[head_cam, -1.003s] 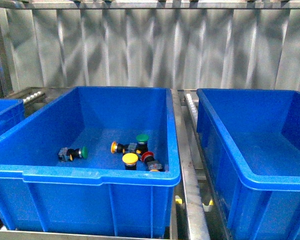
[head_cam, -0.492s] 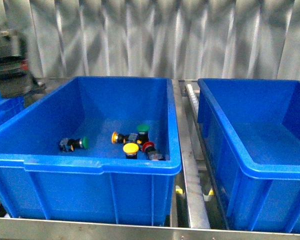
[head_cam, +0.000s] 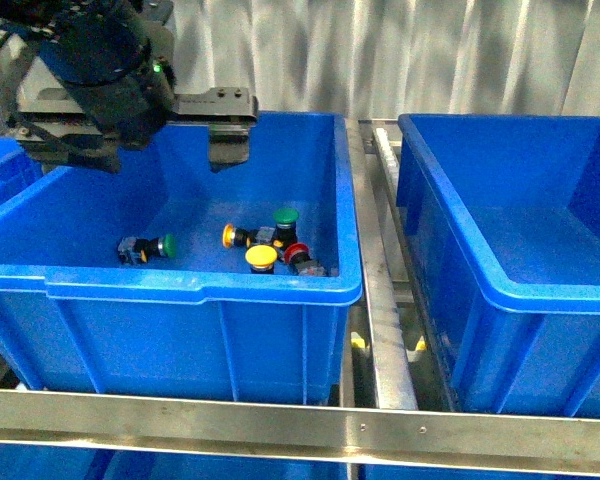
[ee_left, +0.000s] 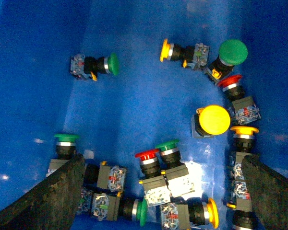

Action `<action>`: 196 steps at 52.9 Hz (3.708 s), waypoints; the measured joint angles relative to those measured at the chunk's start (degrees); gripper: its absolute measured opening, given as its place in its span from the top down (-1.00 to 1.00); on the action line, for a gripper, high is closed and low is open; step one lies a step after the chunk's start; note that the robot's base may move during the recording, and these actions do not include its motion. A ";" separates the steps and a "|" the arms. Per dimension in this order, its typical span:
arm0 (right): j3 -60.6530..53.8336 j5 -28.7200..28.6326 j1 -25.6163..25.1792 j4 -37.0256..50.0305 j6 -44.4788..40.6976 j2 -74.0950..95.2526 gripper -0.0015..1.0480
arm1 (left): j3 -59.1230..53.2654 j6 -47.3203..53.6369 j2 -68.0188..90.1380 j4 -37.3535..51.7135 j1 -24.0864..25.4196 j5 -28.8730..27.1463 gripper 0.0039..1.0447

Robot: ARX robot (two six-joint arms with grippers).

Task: Pick red and yellow buttons and place in box

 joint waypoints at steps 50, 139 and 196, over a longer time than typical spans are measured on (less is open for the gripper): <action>0.00 0.00 0.00 0.00 0.00 0.00 -0.87 | 27.58 -5.44 26.71 -11.02 -4.24 -4.52 -0.85; 0.00 0.00 0.00 0.00 0.00 0.00 -0.87 | 13.92 -3.98 13.92 -1.53 0.09 2.25 0.37; 0.00 0.00 0.00 0.00 0.00 0.00 -0.87 | -3.54 -36.22 7.41 55.47 -8.48 49.27 0.37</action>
